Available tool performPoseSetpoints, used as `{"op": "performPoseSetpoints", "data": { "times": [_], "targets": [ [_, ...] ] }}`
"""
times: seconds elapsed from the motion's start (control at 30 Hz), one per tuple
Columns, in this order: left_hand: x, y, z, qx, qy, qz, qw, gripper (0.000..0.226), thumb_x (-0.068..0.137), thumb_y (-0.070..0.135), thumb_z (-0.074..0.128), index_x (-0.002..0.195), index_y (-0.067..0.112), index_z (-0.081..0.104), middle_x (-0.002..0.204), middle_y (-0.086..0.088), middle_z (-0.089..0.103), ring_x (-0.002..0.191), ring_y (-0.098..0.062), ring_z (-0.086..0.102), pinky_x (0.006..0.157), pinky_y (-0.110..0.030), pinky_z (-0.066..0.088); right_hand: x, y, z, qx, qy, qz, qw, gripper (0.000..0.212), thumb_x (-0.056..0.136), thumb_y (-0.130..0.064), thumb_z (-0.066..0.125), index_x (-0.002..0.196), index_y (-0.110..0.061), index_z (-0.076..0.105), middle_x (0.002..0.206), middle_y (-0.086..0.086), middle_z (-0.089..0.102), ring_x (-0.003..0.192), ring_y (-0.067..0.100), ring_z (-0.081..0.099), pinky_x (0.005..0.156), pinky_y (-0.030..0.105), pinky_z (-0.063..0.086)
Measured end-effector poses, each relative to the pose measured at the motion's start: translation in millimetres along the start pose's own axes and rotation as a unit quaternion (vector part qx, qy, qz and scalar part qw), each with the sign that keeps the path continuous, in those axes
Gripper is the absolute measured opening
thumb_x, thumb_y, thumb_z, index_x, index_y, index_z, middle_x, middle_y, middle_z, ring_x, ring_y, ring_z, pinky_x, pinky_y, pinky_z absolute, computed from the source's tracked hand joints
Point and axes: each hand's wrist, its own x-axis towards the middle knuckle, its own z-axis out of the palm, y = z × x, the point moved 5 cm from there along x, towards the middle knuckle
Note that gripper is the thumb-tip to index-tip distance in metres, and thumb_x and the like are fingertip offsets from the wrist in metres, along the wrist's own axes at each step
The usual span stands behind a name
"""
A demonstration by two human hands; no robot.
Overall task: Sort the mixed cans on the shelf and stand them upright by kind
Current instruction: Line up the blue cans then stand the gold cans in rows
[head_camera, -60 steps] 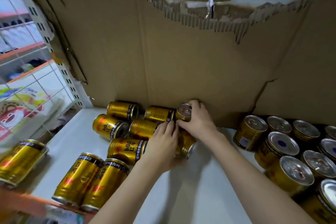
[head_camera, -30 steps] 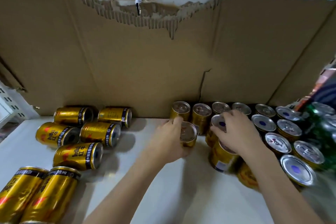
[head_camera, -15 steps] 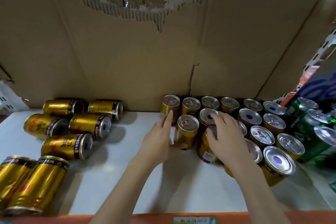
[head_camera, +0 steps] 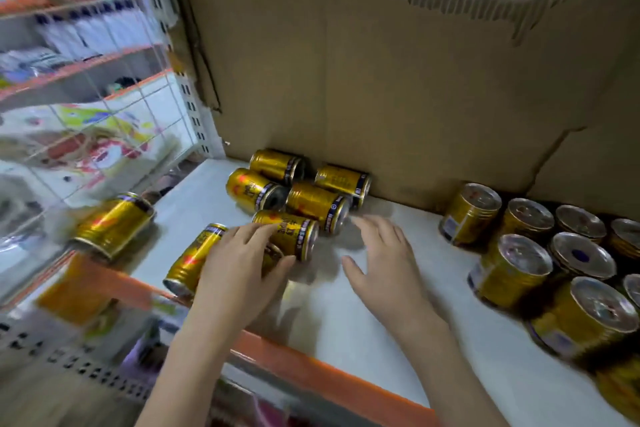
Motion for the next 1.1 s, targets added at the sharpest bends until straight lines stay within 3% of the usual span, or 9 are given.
{"op": "performPoseSetpoints", "data": {
  "times": [0.1, 0.27, 0.47, 0.57, 0.73, 0.93, 1.1],
  "targets": [
    [-8, -18, -7, 0.007, -0.025, -0.055, 0.998, 0.074, 0.074, 0.065, 0.06, 0.13, 0.017, 0.05, 0.121, -0.005, 0.053, 0.111, -0.027, 0.05, 0.087, -0.036, 0.044, 17, -31, 27, -0.003, -0.062, -0.058, 0.996, 0.069, 0.087, -0.03, 0.061, 0.146, -0.023, 0.027, 0.148, 0.0, 0.029, 0.137, 0.018, 0.023, 0.111, 0.032, 0.022],
    [-19, -6, -7, 0.073, -0.028, -0.075, 0.994, 0.075, 0.082, 0.069, 0.041, 0.141, 0.026, 0.025, 0.131, 0.002, 0.038, 0.119, -0.018, 0.039, 0.085, -0.027, 0.043, 31, -50, 59, -0.031, -0.107, -0.072, 0.991, 0.079, 0.084, -0.027, 0.063, 0.148, -0.024, 0.016, 0.15, 0.003, 0.021, 0.138, 0.02, 0.016, 0.112, 0.034, 0.023],
    [-24, -23, 14, 0.026, -0.12, -0.154, 0.98, 0.103, 0.075, 0.065, 0.06, 0.146, 0.025, -0.003, 0.141, -0.004, 0.03, 0.115, -0.021, 0.05, 0.082, -0.03, 0.048, 25, -43, 60, 0.032, -0.072, -0.019, 0.997, 0.072, 0.083, -0.026, 0.067, 0.143, -0.027, 0.027, 0.14, 0.001, 0.027, 0.128, 0.022, 0.03, 0.104, 0.033, 0.035],
    [-24, -22, 11, 0.01, -0.137, -0.148, 0.979, 0.099, 0.075, 0.051, 0.066, 0.145, 0.025, 0.0, 0.138, -0.006, 0.028, 0.11, -0.024, 0.052, 0.077, -0.031, 0.047, 16, -35, 56, 0.09, -0.066, 0.034, 0.993, 0.073, 0.08, -0.025, 0.07, 0.141, -0.028, 0.03, 0.134, 0.0, 0.028, 0.121, 0.022, 0.04, 0.096, 0.028, 0.042],
    [-23, -5, 2, -0.048, -0.094, -0.136, 0.985, 0.071, 0.072, 0.049, 0.067, 0.122, 0.023, 0.025, 0.114, -0.003, 0.035, 0.091, -0.027, 0.056, 0.067, -0.032, 0.047, -13, -12, 29, 0.124, -0.02, 0.082, 0.989, 0.073, 0.074, -0.021, 0.074, 0.137, -0.025, 0.038, 0.123, -0.004, 0.036, 0.113, 0.01, 0.045, 0.082, 0.008, 0.033],
    [-13, 58, 4, -0.121, -0.125, -0.016, 0.985, 0.054, 0.073, 0.046, 0.067, 0.11, 0.026, 0.034, 0.102, 0.006, 0.038, 0.082, -0.017, 0.045, 0.063, -0.025, 0.033, -58, 21, -27, 0.069, 0.083, 0.159, 0.981, 0.069, 0.069, -0.022, 0.076, 0.131, -0.023, 0.046, 0.119, -0.009, 0.041, 0.114, 0.011, 0.043, 0.089, 0.011, 0.028],
    [-8, 127, 11, -0.159, -0.171, 0.088, 0.968, 0.06, 0.07, 0.045, 0.073, 0.11, 0.024, 0.034, 0.114, 0.005, 0.035, 0.088, -0.022, 0.051, 0.071, -0.033, 0.045, -101, 50, -75, -0.002, 0.128, 0.223, 0.966, 0.072, 0.069, -0.022, 0.076, 0.134, -0.025, 0.044, 0.124, -0.009, 0.045, 0.114, 0.011, 0.034, 0.09, 0.016, 0.024]
  ]
}}
